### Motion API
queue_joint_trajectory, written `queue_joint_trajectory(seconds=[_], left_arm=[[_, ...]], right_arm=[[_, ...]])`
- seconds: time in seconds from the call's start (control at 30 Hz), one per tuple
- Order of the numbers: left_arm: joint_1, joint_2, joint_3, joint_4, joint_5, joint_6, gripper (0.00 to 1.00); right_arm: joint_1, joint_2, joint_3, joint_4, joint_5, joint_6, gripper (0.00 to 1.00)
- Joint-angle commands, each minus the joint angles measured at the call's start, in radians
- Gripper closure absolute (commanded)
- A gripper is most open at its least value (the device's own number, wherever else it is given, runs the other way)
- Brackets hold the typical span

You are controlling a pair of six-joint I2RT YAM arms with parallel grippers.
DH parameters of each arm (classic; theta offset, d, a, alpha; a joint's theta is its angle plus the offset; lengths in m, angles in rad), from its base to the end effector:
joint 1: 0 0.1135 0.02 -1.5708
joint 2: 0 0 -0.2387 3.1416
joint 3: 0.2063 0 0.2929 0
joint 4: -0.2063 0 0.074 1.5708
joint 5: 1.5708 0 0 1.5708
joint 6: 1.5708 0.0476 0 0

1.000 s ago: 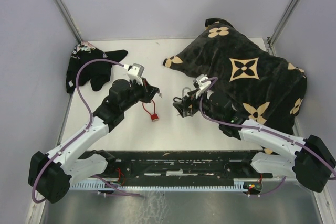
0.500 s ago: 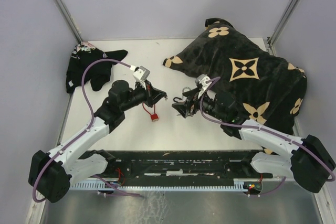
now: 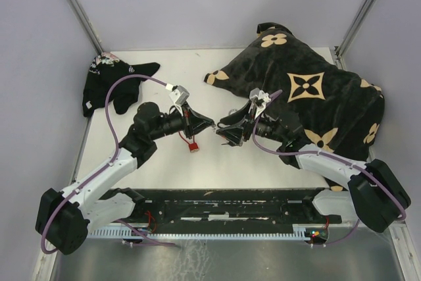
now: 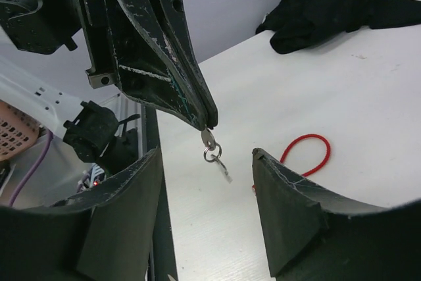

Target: Unlock with the key

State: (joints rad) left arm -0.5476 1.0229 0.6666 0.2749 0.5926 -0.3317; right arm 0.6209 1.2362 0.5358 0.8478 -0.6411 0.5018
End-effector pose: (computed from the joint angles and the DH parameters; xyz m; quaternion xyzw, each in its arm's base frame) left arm 0.2409 -0.1780 0.2643 0.2725 0.6778 -0.4702 0.4952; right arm 0.2359 0.2037 0.2165 -0.2751 0.6046 0.5568 0.4988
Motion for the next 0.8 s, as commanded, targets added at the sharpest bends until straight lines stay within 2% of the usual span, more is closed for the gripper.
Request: queue_joint_trajectory(seconds=[0.0,0.17,0.77], left_arm=[[-0.005,-0.027,0.001,0.094,0.078,-0.046,0.97],[-0.005,-0.027,-0.004,0.12,0.098,-0.063,0.97],[-0.005,-0.019,-0.01,0.164,0.156,-0.098,0.97]], right_arm=[[-0.006,0.019,0.043,0.121,-0.117,0.045,0.38],[-0.007,0.029,0.052,0.128,-0.133,0.047,0.5],[-0.009,0.057,0.06,0.232,-0.159,0.112,0.61]])
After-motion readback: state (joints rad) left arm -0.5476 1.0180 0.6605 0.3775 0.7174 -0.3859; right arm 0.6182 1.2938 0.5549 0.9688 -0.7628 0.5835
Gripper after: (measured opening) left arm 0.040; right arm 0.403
